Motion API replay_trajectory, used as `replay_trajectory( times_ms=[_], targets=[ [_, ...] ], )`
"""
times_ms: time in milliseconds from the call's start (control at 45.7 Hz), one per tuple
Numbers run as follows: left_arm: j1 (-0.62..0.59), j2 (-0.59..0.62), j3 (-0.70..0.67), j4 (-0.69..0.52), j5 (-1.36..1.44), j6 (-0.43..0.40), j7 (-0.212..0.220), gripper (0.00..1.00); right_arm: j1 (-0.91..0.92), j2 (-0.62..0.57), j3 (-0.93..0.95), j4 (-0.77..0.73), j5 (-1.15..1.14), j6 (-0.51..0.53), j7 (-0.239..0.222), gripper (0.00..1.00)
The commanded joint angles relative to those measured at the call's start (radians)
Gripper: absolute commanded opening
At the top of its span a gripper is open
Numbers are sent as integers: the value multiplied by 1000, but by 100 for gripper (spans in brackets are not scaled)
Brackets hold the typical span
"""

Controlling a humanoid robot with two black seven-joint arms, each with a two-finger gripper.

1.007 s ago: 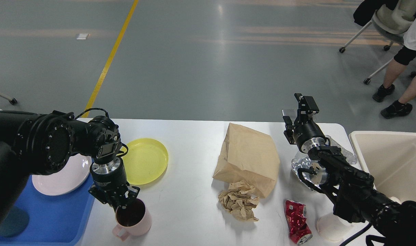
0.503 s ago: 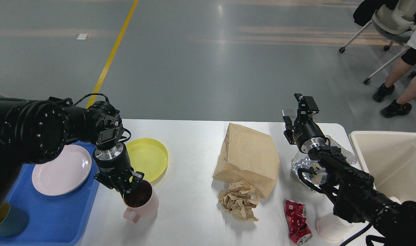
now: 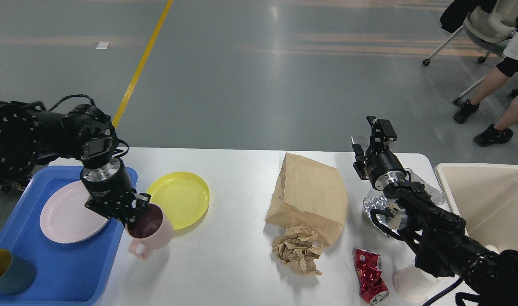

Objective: Tidy desktop
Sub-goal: 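Carry the pink mug onto the blue tray and release it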

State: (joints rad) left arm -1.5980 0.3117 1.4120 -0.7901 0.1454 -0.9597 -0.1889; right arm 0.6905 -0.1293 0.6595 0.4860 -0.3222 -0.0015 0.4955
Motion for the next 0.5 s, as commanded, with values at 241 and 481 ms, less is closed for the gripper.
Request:
replay_trajectory(
  times_ms=[241, 481],
  targets=[
    [61, 161, -1, 5, 0, 0, 80, 0, 0, -1, 0, 0, 0, 0, 0, 100],
    [139, 170, -7, 9, 0, 0, 80, 0, 0, 0, 0, 0, 0, 0, 0, 100]
  ],
)
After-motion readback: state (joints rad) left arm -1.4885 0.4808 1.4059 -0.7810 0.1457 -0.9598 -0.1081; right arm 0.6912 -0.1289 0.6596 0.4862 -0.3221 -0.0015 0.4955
